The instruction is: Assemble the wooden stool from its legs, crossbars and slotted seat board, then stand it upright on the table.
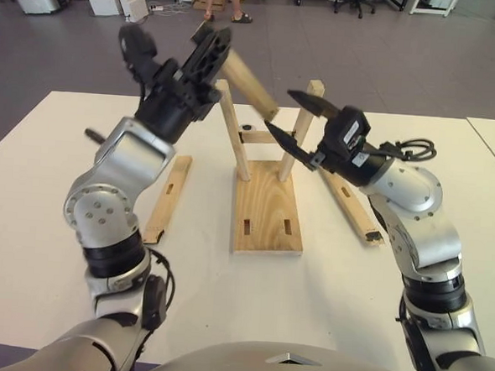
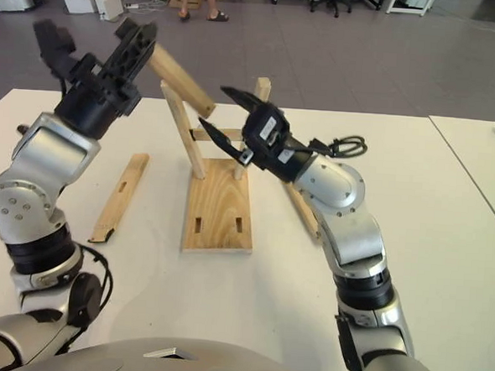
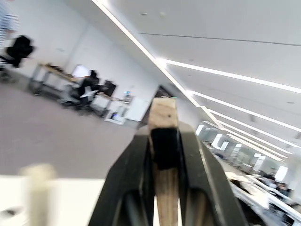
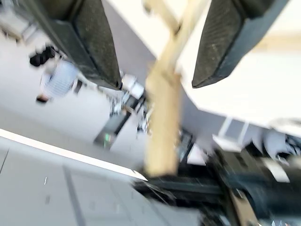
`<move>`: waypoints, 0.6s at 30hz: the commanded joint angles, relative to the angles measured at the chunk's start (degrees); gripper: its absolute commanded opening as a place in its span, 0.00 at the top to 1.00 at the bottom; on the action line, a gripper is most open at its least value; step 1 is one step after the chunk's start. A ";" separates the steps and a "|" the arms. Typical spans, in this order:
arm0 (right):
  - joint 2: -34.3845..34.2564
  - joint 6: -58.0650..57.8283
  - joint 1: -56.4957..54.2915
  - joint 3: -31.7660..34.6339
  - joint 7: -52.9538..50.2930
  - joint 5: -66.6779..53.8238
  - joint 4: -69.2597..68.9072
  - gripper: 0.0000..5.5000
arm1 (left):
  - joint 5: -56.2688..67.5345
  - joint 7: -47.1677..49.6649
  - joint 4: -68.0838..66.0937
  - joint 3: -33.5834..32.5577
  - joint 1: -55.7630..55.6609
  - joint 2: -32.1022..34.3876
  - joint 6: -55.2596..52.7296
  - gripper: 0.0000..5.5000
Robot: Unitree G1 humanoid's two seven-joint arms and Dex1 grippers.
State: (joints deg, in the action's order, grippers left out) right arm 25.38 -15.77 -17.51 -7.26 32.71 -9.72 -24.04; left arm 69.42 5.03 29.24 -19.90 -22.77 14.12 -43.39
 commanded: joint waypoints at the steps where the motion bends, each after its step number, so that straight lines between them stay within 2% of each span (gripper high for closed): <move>1: 2.93 4.59 4.01 5.80 -4.56 4.92 13.24 0.50 | -12.64 -8.04 -5.73 -2.78 10.88 9.43 3.98 0.93; 4: 2.51 8.70 3.02 8.34 -7.43 6.42 22.41 0.50 | -20.70 -13.06 -14.15 -3.32 13.78 10.82 10.61 0.93; 7: 1.78 13.53 2.84 7.46 -8.93 8.72 28.65 0.50 | -25.16 -15.02 -19.44 -2.62 16.02 8.40 14.87 0.93; 12: 0.62 17.86 3.27 8.00 -10.23 9.59 34.29 0.50 | -28.22 -16.66 -24.08 -2.70 18.97 4.03 19.46 0.93; 18: 0.62 20.65 3.09 7.92 -9.71 9.94 37.08 0.50 | -30.69 -17.69 -28.58 -2.53 16.50 1.25 24.46 0.93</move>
State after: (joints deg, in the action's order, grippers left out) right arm 26.02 4.19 -13.76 0.28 22.89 0.08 12.10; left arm 39.77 -12.16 2.16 -22.69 -4.89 16.45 -19.92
